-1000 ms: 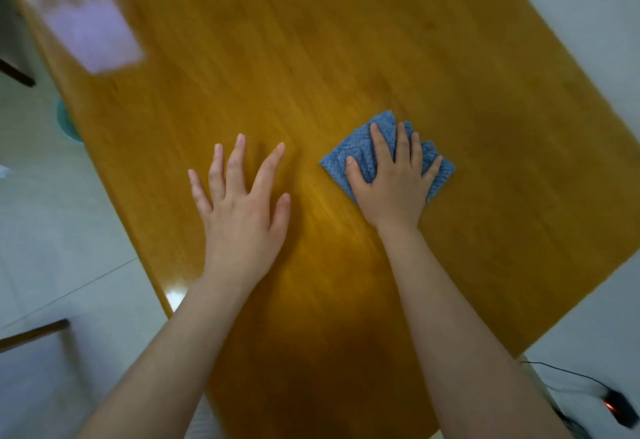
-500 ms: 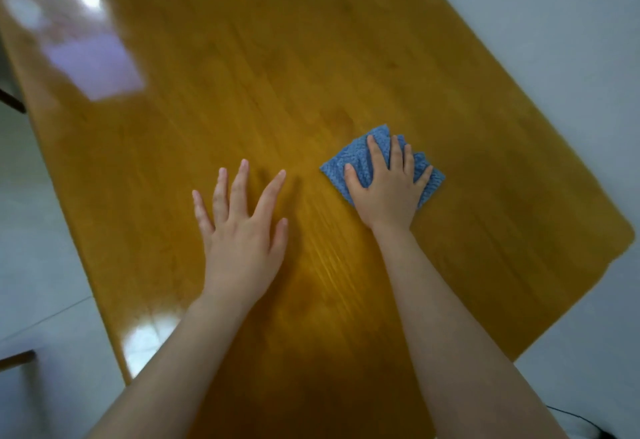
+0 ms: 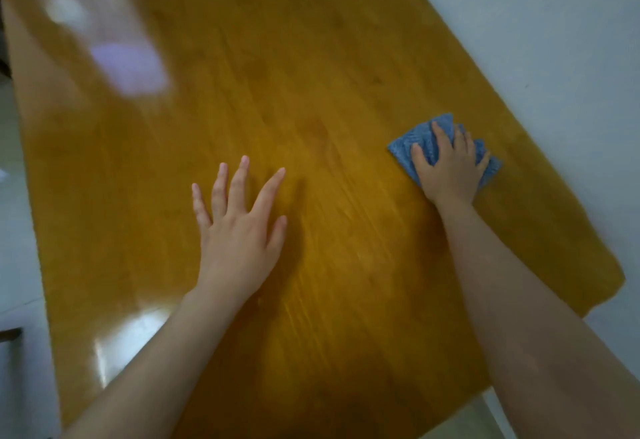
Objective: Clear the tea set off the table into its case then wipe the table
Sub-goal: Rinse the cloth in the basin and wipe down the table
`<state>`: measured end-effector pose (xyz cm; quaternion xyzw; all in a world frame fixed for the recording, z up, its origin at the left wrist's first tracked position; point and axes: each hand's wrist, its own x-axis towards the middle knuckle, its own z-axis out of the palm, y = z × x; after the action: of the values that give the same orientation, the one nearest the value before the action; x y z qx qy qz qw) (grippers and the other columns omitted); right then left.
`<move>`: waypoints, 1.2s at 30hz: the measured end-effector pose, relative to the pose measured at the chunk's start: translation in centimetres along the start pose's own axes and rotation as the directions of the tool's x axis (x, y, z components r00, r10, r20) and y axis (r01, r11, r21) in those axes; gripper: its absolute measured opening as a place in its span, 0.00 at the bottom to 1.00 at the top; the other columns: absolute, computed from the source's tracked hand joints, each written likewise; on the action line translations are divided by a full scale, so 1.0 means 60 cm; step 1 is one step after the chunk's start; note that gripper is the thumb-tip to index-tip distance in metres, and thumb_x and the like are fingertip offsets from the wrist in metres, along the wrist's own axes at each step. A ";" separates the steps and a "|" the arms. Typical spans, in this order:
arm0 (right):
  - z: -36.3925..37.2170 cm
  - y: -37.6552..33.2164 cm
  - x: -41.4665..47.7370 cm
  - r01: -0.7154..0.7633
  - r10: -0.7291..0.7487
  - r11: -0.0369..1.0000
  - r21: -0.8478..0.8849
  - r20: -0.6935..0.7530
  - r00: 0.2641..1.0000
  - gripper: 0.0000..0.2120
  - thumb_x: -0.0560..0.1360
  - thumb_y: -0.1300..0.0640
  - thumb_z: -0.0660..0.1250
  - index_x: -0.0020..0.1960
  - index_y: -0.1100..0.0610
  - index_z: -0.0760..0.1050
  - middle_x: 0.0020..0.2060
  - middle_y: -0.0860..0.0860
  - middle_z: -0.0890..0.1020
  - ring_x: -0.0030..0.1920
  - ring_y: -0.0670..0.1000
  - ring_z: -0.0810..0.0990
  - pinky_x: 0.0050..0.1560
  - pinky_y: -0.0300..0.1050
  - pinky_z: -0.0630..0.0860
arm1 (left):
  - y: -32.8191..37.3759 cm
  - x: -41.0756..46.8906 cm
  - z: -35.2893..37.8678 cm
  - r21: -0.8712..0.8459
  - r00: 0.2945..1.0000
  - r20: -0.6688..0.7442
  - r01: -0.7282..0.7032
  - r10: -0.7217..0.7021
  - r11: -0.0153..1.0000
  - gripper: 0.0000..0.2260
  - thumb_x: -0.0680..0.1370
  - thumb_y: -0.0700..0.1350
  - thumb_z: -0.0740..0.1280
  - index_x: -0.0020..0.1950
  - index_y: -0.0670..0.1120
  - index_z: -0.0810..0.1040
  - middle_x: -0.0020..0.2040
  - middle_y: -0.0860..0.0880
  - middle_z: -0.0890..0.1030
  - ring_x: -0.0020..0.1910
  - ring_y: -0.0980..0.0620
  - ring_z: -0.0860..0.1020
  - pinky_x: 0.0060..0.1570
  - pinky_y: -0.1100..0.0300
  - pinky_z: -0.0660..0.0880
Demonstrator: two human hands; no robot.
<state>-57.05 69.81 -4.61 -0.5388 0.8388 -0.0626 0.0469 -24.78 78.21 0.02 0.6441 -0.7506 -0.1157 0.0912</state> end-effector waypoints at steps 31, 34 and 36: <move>0.010 -0.080 -0.155 0.351 -0.369 0.919 0.179 0.078 0.926 0.28 0.75 0.46 0.49 0.75 0.45 0.64 0.75 0.51 0.64 0.77 0.51 0.55 0.75 0.53 0.45 | -0.060 -0.142 -0.013 0.056 0.993 0.009 0.114 -0.115 0.992 0.24 0.80 0.59 0.51 0.77 0.62 0.55 0.79 0.46 0.52 0.78 0.43 0.45 0.73 0.37 0.40; 0.028 -0.177 -0.236 0.435 -0.458 0.880 0.192 0.098 0.883 0.27 0.75 0.46 0.50 0.74 0.44 0.65 0.75 0.50 0.64 0.77 0.51 0.55 0.75 0.53 0.46 | -0.114 -0.177 -0.034 0.052 0.988 0.002 0.156 -0.156 0.986 0.24 0.80 0.60 0.50 0.77 0.62 0.55 0.79 0.47 0.52 0.78 0.44 0.44 0.73 0.39 0.38; 0.038 -0.234 -0.289 0.476 -0.502 0.857 0.199 0.108 0.858 0.27 0.75 0.46 0.51 0.73 0.43 0.65 0.75 0.49 0.65 0.77 0.51 0.56 0.75 0.55 0.47 | -0.146 -0.197 -0.052 0.044 0.983 -0.016 0.185 -0.184 0.982 0.25 0.79 0.60 0.51 0.77 0.62 0.56 0.79 0.47 0.52 0.78 0.44 0.45 0.73 0.39 0.38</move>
<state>-36.94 79.69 -4.51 -0.7319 0.6595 -0.0995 0.1393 -13.80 88.48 0.58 0.7135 -0.6895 -0.1029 0.0701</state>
